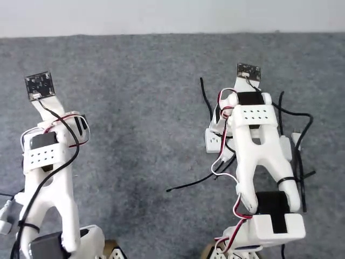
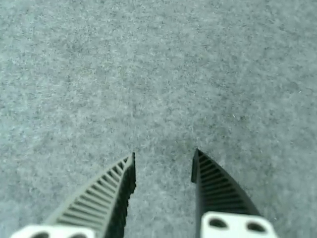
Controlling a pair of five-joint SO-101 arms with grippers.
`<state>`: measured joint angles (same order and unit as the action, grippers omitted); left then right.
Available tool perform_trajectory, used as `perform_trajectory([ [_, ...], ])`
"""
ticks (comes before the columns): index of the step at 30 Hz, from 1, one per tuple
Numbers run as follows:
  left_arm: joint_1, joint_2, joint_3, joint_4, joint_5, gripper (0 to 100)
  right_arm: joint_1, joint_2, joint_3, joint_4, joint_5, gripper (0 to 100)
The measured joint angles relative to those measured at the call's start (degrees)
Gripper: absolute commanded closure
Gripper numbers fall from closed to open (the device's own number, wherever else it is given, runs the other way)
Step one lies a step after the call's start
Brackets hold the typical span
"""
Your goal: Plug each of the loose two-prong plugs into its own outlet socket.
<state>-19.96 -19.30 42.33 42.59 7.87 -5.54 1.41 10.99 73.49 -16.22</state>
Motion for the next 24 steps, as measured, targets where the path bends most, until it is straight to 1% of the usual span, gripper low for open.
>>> perform_trajectory([
  [2,0.00,0.00,0.00,0.00,0.09,81,0.09,0.00,0.18,-0.88,0.00,98.7],
  [6,0.00,0.00,0.00,0.00,0.18,81,-0.62,0.00,0.18,-1.05,2.37,98.6],
  [8,0.00,0.00,0.00,0.00,0.18,81,-1.23,0.00,0.18,-1.05,3.08,96.9],
  [10,0.00,0.00,0.00,0.00,0.26,81,-1.49,0.00,0.18,-1.05,3.08,91.3],
  [13,0.00,0.00,0.00,0.00,0.26,81,-1.58,0.00,0.18,-1.05,3.08,78.6],
  [15,0.00,0.00,0.00,0.00,0.26,81,-1.58,0.00,0.18,-1.05,3.08,72.3],
  [24,0.00,0.00,0.00,0.00,0.26,81,-1.58,1.23,0.18,-1.58,3.16,71.5],
])
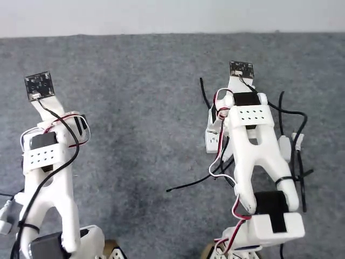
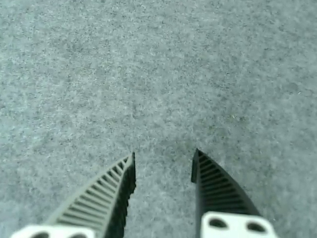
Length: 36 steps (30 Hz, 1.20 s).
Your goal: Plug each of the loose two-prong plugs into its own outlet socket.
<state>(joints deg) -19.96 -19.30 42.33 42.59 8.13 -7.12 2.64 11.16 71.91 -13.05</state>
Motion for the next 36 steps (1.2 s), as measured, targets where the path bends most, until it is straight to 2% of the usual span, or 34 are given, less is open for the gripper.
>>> perform_trajectory([
  [5,0.00,0.00,0.00,0.00,0.09,81,0.00,8.44,-2.29,-1.76,0.09,71.5],
  [14,0.00,0.00,0.70,0.00,0.09,81,1.58,25.49,-21.27,1.23,0.18,71.5],
  [20,0.00,0.00,0.70,0.00,0.09,81,1.93,26.90,-28.22,6.51,0.18,72.1],
  [26,0.00,0.00,0.70,0.00,0.09,81,2.29,27.78,-29.01,5.89,1.93,85.8],
  [36,0.00,0.00,0.70,0.00,0.09,81,2.73,31.38,-29.10,5.19,3.78,82.0],
])
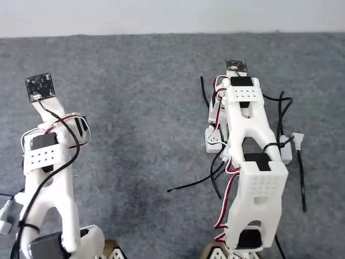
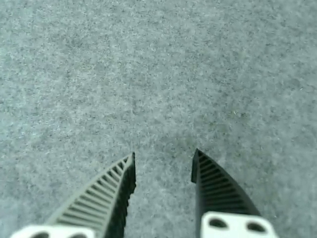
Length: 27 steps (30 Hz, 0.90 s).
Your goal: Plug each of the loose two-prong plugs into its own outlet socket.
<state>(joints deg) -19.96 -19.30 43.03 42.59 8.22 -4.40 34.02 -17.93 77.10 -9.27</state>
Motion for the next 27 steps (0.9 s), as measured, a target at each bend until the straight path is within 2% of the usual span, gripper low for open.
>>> perform_trajectory([
  [7,0.00,0.00,0.00,0.00,0.00,81,0.09,0.35,-0.26,0.44,0.00,90.9],
  [19,0.00,0.00,0.97,0.00,0.00,81,0.26,0.35,-0.26,2.90,0.00,90.8],
  [25,0.00,0.00,0.97,0.00,0.00,81,2.55,0.62,-0.18,3.69,0.00,90.6],
  [27,0.00,0.00,0.97,0.00,0.00,81,2.81,0.62,-0.18,3.87,0.00,87.8],
])
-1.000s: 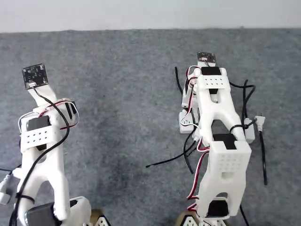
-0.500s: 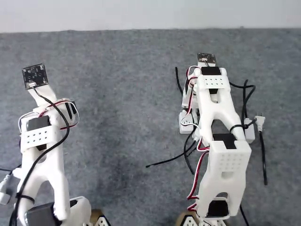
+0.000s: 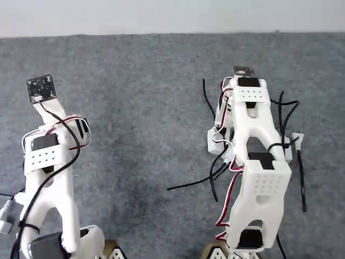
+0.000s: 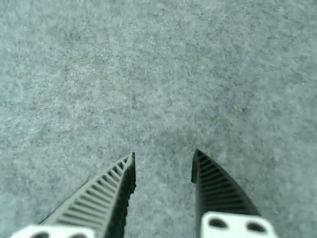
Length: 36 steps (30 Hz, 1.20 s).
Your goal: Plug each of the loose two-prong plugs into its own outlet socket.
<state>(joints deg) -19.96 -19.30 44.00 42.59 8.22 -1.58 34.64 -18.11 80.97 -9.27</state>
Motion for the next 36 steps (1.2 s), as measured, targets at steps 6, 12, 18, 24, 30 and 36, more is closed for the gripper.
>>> perform_trajectory([
  [6,0.00,0.00,0.00,0.00,0.00,81,1.05,2.46,0.00,1.76,0.09,86.1],
  [12,0.00,0.00,0.00,0.00,0.00,81,1.49,3.34,0.00,1.85,0.09,95.0],
  [18,0.00,0.00,0.00,0.00,0.00,81,1.41,3.34,0.00,0.88,0.09,98.4],
  [24,0.00,0.00,0.00,0.00,0.00,81,1.41,3.34,0.00,-0.62,0.09,99.1],
  [30,2.55,0.00,0.79,0.00,0.00,81,1.41,3.43,0.00,-0.70,0.09,99.1],
  [36,6.95,0.00,1.14,0.00,0.00,81,1.41,1.76,0.00,-0.70,0.09,99.1],
])
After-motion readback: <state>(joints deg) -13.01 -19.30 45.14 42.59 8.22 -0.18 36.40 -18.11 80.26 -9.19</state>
